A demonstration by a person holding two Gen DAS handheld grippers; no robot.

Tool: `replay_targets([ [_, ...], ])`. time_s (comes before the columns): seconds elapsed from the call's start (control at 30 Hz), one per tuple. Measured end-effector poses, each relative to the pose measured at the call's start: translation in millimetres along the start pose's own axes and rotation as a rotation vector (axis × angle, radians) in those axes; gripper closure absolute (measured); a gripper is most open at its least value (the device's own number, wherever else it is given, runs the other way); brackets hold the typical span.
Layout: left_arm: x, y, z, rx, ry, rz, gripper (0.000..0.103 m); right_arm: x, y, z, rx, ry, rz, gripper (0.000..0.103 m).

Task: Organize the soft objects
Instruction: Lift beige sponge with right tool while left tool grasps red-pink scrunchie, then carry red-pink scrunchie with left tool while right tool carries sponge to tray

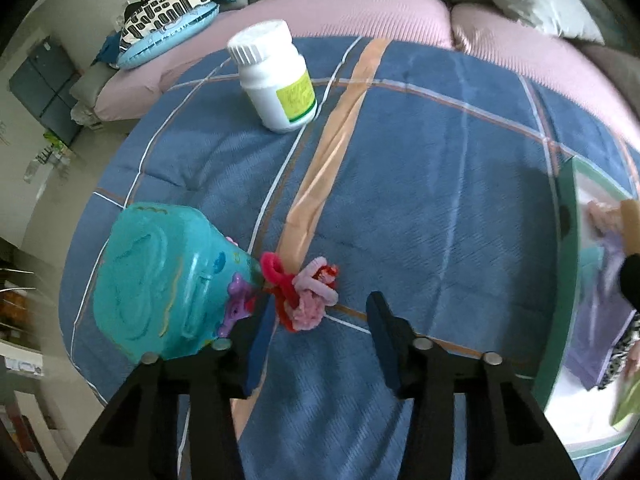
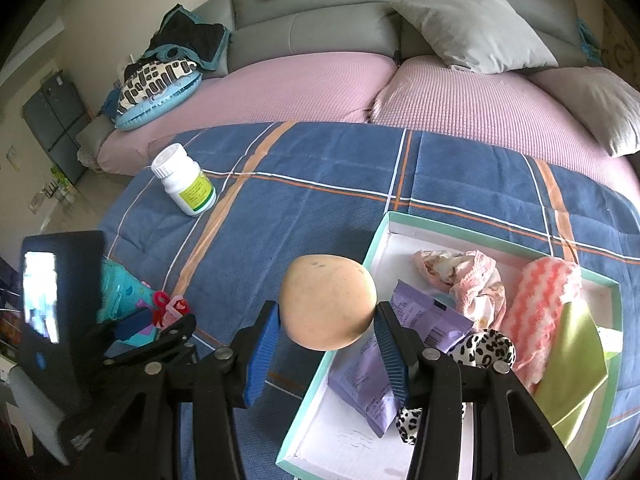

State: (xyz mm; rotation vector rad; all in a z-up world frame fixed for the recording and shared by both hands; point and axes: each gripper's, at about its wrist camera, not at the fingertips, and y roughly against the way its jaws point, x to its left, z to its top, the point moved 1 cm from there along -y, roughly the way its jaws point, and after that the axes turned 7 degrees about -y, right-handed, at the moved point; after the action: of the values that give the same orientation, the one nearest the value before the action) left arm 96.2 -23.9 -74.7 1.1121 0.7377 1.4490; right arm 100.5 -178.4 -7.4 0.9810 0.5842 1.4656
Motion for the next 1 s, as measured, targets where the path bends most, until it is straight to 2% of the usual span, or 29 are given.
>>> replay_targets([
  [0.2,-1,-13,1,0.010,-0.005,0.070,0.064,1,-1,-1,0.006,0.008,-0.004,0.052],
  [0.3,-3,-17,1,0.012,-0.010,0.066,0.067,2,-2,-2,0.008,0.011,-0.008,0.052],
  [0.37,-4,-20,1,0.014,-0.017,0.084,0.075,2,-3,-2,0.012,0.012,-0.014,0.052],
  [0.4,-3,-22,1,0.013,-0.015,0.086,0.077,2,-4,-2,0.013,0.013,-0.017,0.052],
  [0.7,7,-16,-2,-0.012,0.037,0.009,0.082,5,-9,-4,0.027,0.029,-0.038,0.052],
  [0.77,8,-12,-3,-0.019,0.049,-0.017,0.088,5,-10,-4,0.030,0.030,-0.042,0.052],
  [1.0,4,-4,-2,-0.040,0.054,-0.094,0.088,3,-11,-4,0.033,0.025,-0.058,0.052],
])
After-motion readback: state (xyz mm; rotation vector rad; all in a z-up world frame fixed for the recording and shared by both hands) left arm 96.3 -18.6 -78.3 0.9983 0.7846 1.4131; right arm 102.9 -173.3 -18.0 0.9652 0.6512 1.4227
